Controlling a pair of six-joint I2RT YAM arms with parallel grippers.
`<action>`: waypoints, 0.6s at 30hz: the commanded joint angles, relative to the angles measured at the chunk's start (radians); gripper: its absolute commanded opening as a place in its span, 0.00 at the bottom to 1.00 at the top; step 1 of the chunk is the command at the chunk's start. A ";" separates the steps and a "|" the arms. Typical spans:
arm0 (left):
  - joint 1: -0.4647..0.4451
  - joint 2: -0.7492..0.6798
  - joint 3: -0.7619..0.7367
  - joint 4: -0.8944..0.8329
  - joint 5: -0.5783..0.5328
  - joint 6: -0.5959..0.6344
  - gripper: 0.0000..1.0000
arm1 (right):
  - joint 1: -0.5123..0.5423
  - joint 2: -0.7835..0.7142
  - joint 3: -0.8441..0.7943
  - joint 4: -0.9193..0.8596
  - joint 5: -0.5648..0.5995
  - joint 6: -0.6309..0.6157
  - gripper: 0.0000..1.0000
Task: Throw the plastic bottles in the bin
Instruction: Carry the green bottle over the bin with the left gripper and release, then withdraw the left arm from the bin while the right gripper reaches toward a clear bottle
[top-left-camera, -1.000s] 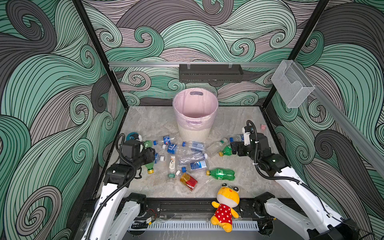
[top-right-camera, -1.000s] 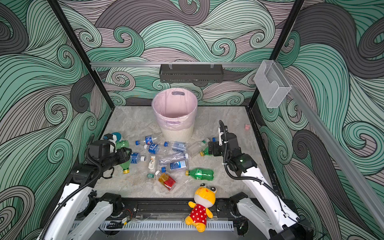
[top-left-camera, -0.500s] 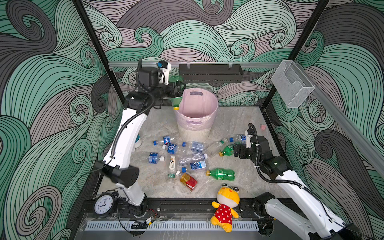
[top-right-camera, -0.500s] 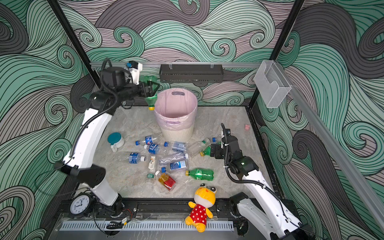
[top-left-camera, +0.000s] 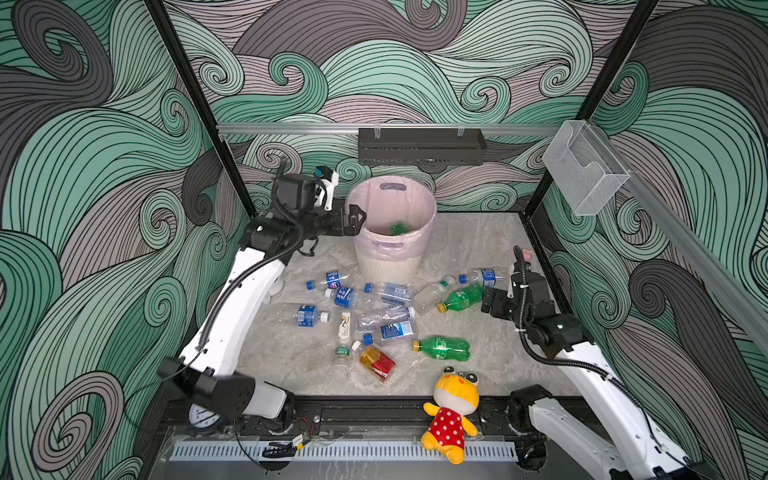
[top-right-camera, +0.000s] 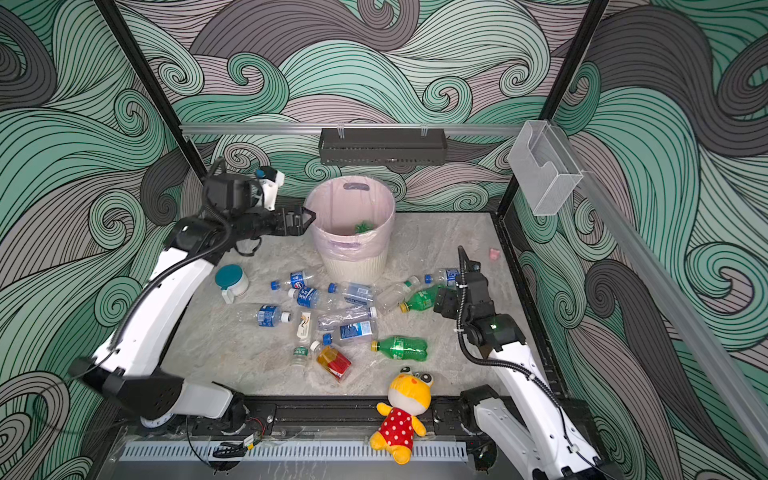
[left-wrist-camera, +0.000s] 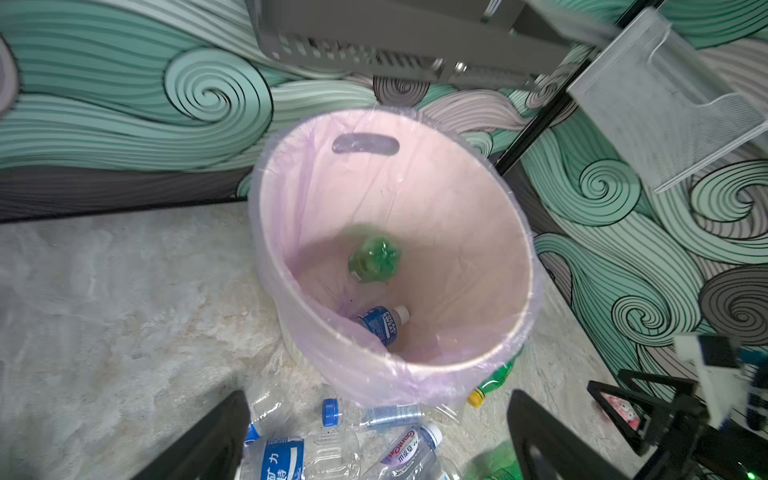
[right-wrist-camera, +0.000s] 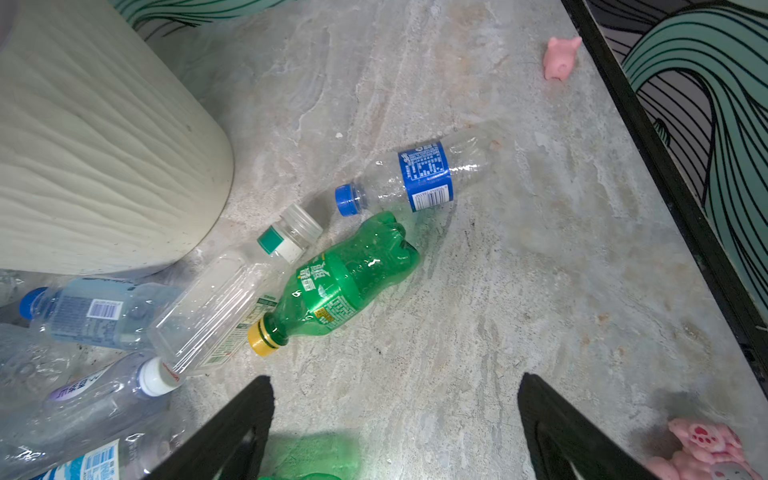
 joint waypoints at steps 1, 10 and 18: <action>0.012 -0.139 -0.125 0.023 -0.082 0.029 0.99 | -0.026 0.029 0.042 -0.007 -0.007 0.026 0.93; 0.017 -0.408 -0.449 -0.064 -0.242 0.015 0.99 | -0.075 0.128 0.059 0.064 -0.041 0.064 0.93; 0.017 -0.540 -0.592 -0.100 -0.280 -0.007 0.99 | -0.101 0.267 0.103 0.144 -0.007 0.152 0.95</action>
